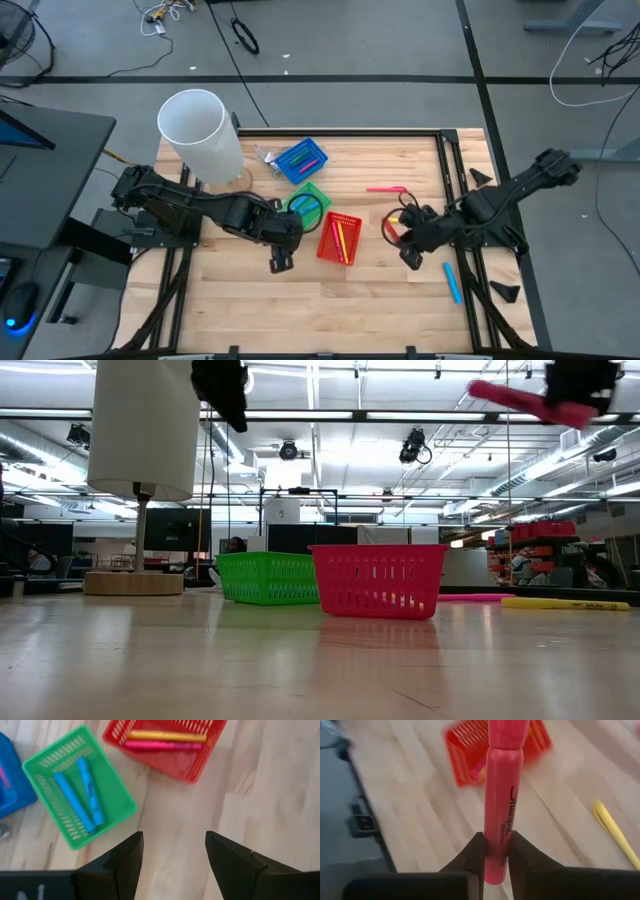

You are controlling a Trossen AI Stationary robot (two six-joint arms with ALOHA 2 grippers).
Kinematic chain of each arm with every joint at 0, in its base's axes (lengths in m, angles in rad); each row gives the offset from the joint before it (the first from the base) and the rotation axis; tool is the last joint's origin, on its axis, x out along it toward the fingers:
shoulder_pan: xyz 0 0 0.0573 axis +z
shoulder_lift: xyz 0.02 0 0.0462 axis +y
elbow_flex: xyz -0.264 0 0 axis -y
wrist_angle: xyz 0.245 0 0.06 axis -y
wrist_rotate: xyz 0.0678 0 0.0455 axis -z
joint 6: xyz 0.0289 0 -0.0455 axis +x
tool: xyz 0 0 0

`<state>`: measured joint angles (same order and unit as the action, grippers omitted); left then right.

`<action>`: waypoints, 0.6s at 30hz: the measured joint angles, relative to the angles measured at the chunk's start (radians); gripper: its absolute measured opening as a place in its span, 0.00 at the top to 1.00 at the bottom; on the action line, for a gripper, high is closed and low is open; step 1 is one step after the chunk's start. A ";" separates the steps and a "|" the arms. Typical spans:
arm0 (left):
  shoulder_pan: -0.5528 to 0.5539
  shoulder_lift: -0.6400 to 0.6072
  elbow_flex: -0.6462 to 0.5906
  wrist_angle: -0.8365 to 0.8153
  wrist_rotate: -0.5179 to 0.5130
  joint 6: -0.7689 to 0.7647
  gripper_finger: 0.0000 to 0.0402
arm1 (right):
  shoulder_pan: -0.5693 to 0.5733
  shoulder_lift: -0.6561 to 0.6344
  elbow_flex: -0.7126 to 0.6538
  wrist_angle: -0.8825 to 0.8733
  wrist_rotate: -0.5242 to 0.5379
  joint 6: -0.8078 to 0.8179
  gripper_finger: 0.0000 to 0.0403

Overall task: Pick & Place Markers
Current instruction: Put the orange highlighter pen into the green bin

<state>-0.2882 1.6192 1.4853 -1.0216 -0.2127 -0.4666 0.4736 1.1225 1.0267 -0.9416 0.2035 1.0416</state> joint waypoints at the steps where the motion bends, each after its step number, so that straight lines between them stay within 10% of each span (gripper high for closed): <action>1: 0.000 0.000 0.000 0.016 0.002 -0.015 0.45 | -0.010 0.000 0.001 0.037 0.000 -0.040 0.88; 18: 0.007 -0.093 0.000 0.641 -0.071 0.009 0.45 | -0.130 0.000 0.002 0.734 -0.003 -0.549 0.88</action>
<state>-0.2810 1.5257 1.4857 -0.3809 -0.2840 -0.4576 0.3441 1.1229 1.0290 -0.2076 0.2005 0.4929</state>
